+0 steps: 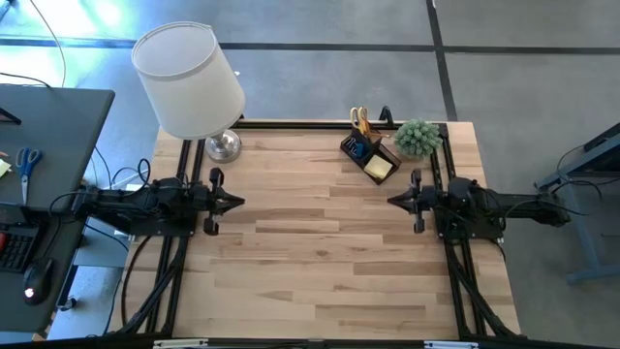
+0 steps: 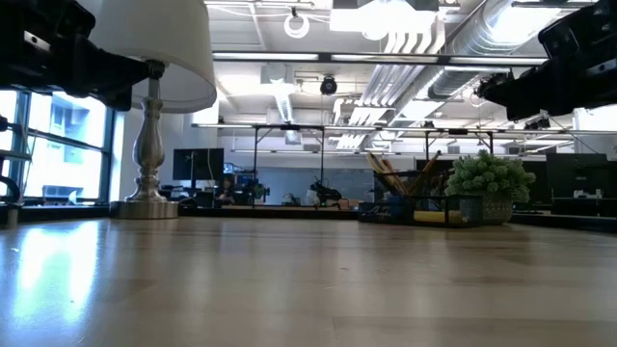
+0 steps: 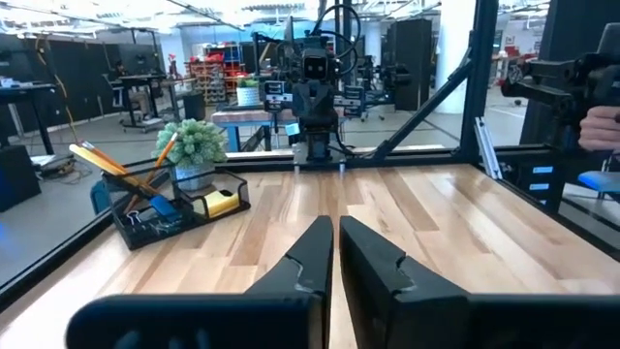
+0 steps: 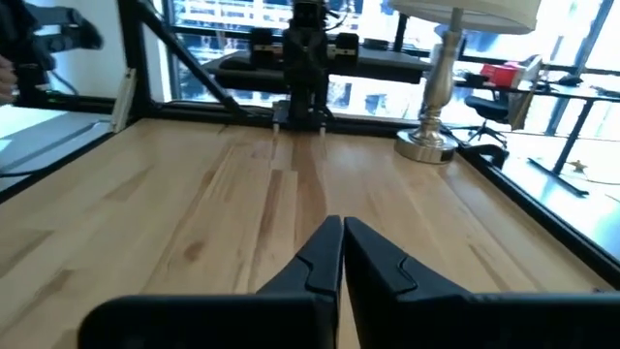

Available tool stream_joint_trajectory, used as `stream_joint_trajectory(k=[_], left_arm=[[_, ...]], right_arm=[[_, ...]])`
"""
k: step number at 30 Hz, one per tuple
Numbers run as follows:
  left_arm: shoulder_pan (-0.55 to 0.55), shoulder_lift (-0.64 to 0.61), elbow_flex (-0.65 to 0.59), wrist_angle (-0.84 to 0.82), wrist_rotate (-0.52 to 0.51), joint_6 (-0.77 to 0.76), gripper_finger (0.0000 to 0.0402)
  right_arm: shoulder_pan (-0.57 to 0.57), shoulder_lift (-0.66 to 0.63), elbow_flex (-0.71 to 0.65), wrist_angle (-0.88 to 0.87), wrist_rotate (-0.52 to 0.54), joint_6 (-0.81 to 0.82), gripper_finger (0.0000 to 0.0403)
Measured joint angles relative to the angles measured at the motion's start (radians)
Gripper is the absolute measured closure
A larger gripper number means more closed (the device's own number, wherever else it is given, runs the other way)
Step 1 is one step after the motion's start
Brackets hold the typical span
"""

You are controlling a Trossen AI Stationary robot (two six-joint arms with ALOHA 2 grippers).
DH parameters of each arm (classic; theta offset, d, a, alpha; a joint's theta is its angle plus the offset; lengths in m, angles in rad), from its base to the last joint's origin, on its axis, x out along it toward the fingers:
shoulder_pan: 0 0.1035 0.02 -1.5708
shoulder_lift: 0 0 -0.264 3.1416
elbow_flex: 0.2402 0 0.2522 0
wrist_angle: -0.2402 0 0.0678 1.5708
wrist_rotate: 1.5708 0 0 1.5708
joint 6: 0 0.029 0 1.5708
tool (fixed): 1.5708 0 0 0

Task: Pick and place office supplies into organizer
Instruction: Return to Home Position

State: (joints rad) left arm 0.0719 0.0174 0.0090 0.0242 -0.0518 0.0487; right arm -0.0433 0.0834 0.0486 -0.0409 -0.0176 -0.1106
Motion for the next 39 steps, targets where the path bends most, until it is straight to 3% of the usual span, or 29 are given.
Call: stream_joint_trajectory(k=[7, 14, 39], left_arm=[[0.000, 0.000, 0.000, -0.001, 0.000, -0.001, 0.0401], [0.000, 0.000, 0.000, -0.001, -0.010, -0.001, 0.0397], [0.000, 0.000, 0.000, 0.000, -0.012, -0.001, 0.0396]], right_arm=[[0.000, 0.000, 0.000, 0.007, -0.036, 0.004, 0.0400], [0.001, 0.010, -0.038, 0.076, 0.018, 0.091, 0.0401], [0.006, 0.013, -0.039, 0.061, 0.017, 0.043, 0.0402]])
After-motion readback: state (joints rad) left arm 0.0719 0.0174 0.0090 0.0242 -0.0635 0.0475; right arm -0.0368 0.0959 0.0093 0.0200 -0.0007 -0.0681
